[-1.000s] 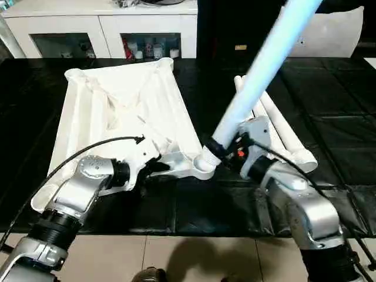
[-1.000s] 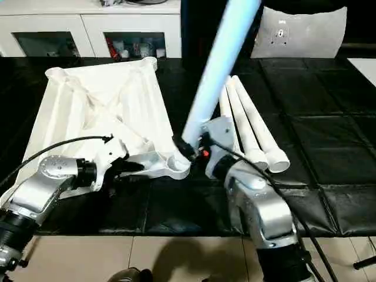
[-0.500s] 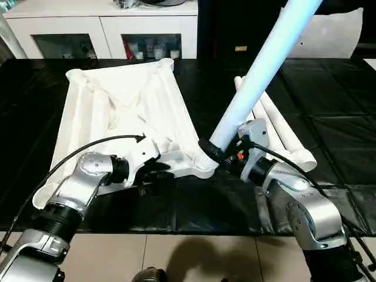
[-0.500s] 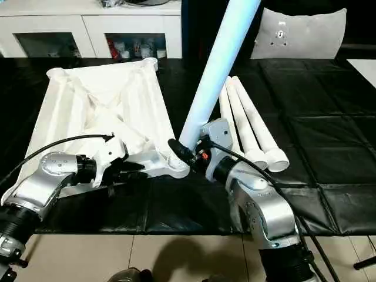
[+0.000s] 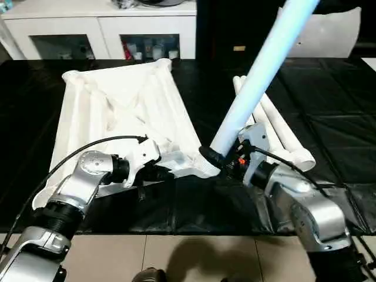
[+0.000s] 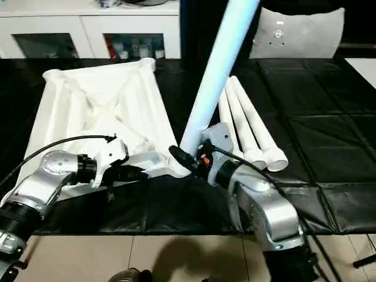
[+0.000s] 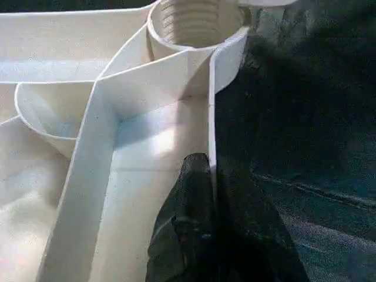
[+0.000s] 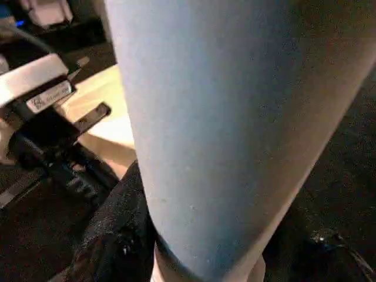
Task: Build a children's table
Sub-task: Insert table leg to table base
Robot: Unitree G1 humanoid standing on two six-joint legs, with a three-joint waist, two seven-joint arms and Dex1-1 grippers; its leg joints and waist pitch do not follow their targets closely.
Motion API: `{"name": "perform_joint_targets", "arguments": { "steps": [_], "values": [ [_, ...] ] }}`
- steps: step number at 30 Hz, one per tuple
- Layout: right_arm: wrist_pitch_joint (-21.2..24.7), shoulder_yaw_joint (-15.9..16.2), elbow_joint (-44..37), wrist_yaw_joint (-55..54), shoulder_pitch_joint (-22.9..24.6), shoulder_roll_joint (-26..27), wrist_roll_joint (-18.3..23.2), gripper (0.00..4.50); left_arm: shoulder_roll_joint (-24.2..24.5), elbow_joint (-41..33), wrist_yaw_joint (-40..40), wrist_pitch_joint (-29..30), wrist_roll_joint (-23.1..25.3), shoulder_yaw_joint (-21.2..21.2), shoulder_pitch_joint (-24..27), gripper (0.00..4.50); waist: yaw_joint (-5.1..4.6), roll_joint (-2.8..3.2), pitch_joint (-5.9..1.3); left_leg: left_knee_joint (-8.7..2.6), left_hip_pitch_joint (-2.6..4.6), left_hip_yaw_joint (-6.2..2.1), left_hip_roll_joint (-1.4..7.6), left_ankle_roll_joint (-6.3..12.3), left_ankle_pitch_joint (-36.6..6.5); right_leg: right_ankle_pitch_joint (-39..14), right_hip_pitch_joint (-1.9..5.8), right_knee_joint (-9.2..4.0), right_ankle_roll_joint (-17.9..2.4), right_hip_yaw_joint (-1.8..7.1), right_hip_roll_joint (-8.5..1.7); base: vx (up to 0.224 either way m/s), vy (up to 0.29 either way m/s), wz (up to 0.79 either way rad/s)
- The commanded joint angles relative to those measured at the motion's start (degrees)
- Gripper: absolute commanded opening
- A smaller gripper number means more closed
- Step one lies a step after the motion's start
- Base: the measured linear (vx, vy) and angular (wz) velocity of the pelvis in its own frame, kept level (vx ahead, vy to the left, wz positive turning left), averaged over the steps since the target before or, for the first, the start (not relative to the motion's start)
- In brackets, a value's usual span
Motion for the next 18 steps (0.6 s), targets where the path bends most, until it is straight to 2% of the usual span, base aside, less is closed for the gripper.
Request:
{"name": "perform_joint_targets", "arguments": {
  "steps": [1, 2, 5, 10, 13, 14, 15, 16, 18],
  "values": [
    [1.52, 0.98, -0.12, 1.34, -1.08, -0.47, 0.67, 1.91, -0.33, -2.35, -2.08, -1.96, -0.89, -0.61, 1.37, 0.00, -0.11, -0.26, -4.24, -4.08, 2.05, -1.20, 3.31, 0.16, -12.01, -5.54, 1.41, -4.34, -14.02, 1.92, -4.22, 0.000, 0.000, 0.00],
    [2.08, 1.16, 0.10, 1.73, -1.36, -0.70, 0.81, 1.91, -0.19, -2.97, -2.62, -2.04, -0.72, -1.00, 1.54, 0.00, -0.15, -0.42, -4.25, -4.10, 1.95, -1.15, 3.31, 0.41, -11.52, -5.00, 1.50, -4.31, -14.09, 1.90, -4.16, 0.000, 0.000, 0.00],
    [3.75, 2.01, 0.29, 3.27, -1.87, -1.58, 1.18, 1.91, 0.19, -4.18, -3.31, -3.03, 0.03, -1.82, 2.09, 0.00, -0.11, -0.36, -4.19, -4.10, 2.06, -1.16, 3.43, 0.75, -11.57, -5.28, 1.41, -4.34, -14.29, 1.87, -4.20, 0.000, 0.000, 0.00],
    [5.43, 3.07, 0.82, 4.92, -2.33, -2.84, 1.25, 1.91, -0.42, -2.86, -1.84, -3.52, 0.70, -1.38, 1.54, 0.00, 0.11, -0.31, -3.89, -4.38, 2.32, -1.16, 3.47, -0.81, -14.62, -9.92, 1.10, -4.64, -13.50, 1.95, -4.26, 0.000, 0.000, 0.00],
    [5.84, 3.44, 2.07, 6.13, -2.81, -3.94, 0.68, 1.91, -0.21, -1.76, -1.12, -4.10, 1.83, -1.27, 1.20, 0.00, 0.11, -0.32, -3.94, -4.39, 2.32, -1.22, 3.46, -1.11, -14.66, -9.85, 1.13, -4.65, -13.25, 1.97, -4.27, 0.000, 0.000, 0.00],
    [6.01, 3.42, 2.30, 6.30, -2.93, -4.07, 0.62, 1.91, -0.15, -1.79, -1.18, -4.13, 1.89, -1.25, 1.23, 0.00, 0.05, -0.92, -4.01, -4.38, 2.26, -1.13, 3.47, -0.94, -14.46, -9.64, 1.21, -4.69, -13.26, 1.98, -4.25, 0.000, 0.000, 0.00],
    [6.37, 3.43, 2.70, 6.85, -3.36, -4.46, 0.63, 1.91, -0.11, -2.24, -1.41, -3.77, 1.58, -0.96, 1.43, 0.00, 0.12, -0.58, -3.97, -4.37, 2.21, -1.18, 3.46, -0.85, -14.13, -9.85, 1.13, -4.62, -13.27, 1.96, -4.34, 0.000, 0.000, 0.00],
    [6.33, 3.51, 3.28, 7.20, -3.92, -4.84, 0.46, 1.91, -0.01, -2.79, -1.61, -3.56, 1.34, -0.76, 1.74, 0.00, 0.08, -1.07, -4.07, -4.33, 2.23, -1.12, 3.47, -0.75, -13.92, -9.77, 1.18, -4.65, -13.30, 1.95, -4.28, 0.000, 0.000, 0.00],
    [5.98, 3.39, 3.85, 7.05, -4.33, -4.80, 0.33, 1.91, 0.09, -3.15, -1.92, -3.58, 1.27, -0.77, 1.99, 0.00, 0.14, -0.85, -4.08, -4.26, 2.19, -1.15, 3.44, -0.61, -13.54, -9.71, 1.20, -4.58, -13.42, 1.95, -4.39, 0.000, 0.000, 0.00]
  ]
}}
